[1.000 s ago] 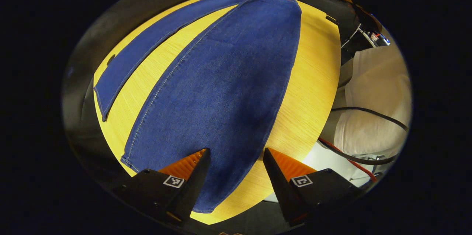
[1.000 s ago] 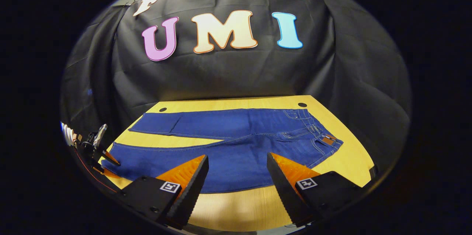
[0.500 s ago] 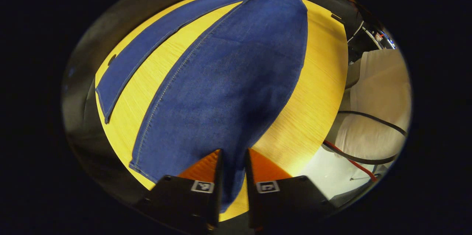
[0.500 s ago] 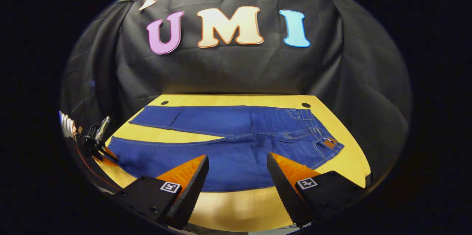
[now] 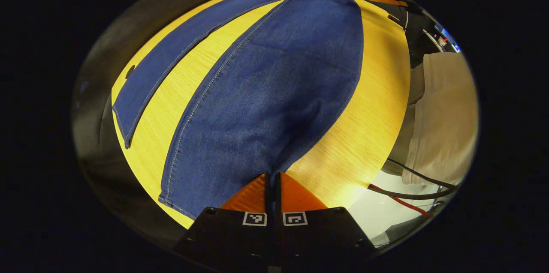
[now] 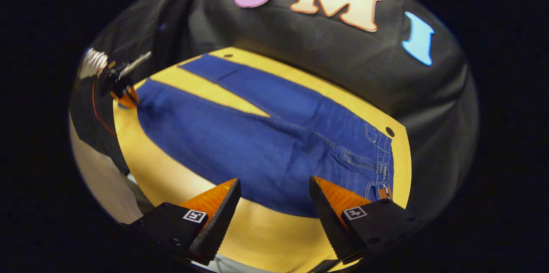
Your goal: Grasp the waist and the cuffs of the jeans and fold them to make the two legs overlap; first hold the waist and fold one-third of the jeans toward the cuffs, then hold the cuffs and fold the remaining one-third in the same direction to finish folding.
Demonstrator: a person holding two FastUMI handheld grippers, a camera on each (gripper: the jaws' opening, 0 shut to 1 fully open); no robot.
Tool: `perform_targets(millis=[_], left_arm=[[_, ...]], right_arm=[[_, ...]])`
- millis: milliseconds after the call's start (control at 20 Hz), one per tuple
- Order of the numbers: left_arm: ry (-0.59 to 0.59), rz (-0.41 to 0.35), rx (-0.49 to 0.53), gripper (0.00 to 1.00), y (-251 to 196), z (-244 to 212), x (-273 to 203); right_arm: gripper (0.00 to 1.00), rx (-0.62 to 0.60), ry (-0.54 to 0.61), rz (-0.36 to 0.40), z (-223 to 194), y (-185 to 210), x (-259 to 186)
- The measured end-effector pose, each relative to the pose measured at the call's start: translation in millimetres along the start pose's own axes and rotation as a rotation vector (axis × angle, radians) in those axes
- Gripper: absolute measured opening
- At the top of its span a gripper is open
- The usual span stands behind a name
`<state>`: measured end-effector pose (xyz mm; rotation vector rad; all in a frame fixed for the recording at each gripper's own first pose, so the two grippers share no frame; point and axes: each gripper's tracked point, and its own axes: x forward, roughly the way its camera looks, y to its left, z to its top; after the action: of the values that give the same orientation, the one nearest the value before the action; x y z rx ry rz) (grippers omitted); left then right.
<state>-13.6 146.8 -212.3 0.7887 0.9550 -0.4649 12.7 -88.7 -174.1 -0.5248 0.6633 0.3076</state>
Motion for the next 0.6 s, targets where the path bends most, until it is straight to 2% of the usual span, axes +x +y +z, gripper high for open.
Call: perform_targets(millis=[150,300,500,600], left_arm=[[0.019,0.002,-0.035,0.00,0.4,0.4,0.4],[0.050,0.011,-0.071,0.00,-0.3,0.6,0.1],[0.086,0.026,-0.072,0.00,-0.2,2.2,1.3],[0.098,0.027,-0.080,0.00,-0.2,2.4,2.3]], right_arm=[[0.99,-0.113,0.111,0.079,-36.4,-22.8,15.7],[0.99,-0.206,0.204,0.117,-67.9,-56.0,30.5],[0.99,-0.202,0.286,0.171,-90.1,-75.4,46.3],[0.99,-0.194,0.306,0.203,-93.7,-73.1,50.5]])
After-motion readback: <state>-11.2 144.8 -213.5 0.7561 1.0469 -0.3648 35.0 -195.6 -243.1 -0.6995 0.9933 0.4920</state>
